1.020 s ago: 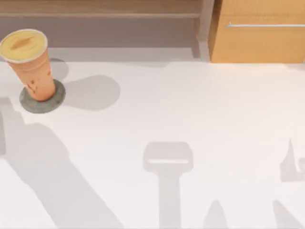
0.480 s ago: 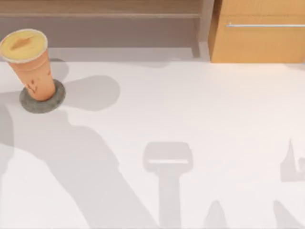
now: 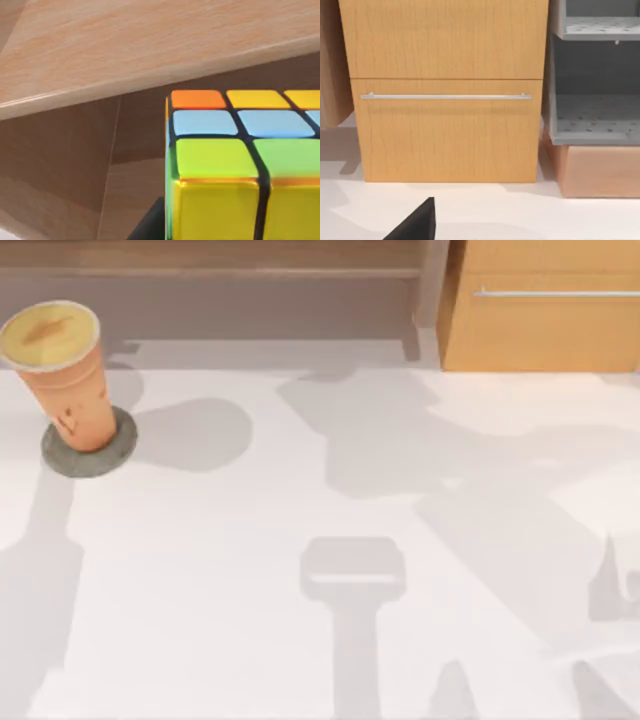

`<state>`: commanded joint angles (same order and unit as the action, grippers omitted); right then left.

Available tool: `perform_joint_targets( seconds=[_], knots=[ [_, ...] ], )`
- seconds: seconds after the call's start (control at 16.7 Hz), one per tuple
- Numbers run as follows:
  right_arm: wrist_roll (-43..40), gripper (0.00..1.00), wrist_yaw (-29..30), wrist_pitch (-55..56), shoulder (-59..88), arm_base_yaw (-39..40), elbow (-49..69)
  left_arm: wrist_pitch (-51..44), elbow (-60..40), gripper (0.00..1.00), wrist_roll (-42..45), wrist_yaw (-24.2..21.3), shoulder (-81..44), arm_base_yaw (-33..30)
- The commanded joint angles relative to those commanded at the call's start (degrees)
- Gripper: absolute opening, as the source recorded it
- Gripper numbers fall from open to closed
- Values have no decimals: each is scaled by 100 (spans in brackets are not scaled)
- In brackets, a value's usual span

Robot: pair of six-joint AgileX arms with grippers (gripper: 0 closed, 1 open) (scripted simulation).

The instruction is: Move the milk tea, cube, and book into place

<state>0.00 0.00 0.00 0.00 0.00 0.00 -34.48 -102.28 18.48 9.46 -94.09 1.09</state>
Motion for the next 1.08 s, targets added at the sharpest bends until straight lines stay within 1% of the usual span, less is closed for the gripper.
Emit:
perform_joint_targets(
  seconds=[0.18,0.36,0.48,0.6,0.78,1.08],
  knots=[
    [0,100,0,0,0,0,0,1371,305,0,-338,476,354,-942],
    [0,100,0,0,0,0,0,2678,734,0,-856,964,311,-1813],
    [0,100,0,0,0,0,0,3380,1040,0,-1223,1253,179,-2306],
    [0,100,0,0,0,0,0,3877,1296,0,-1534,1480,58,-2673],
    [0,100,0,0,0,0,0,4162,1458,0,-1744,1632,-17,-2886],
    [0,100,0,0,0,0,0,4154,1438,0,-1732,1622,1,-2862]
  ],
)
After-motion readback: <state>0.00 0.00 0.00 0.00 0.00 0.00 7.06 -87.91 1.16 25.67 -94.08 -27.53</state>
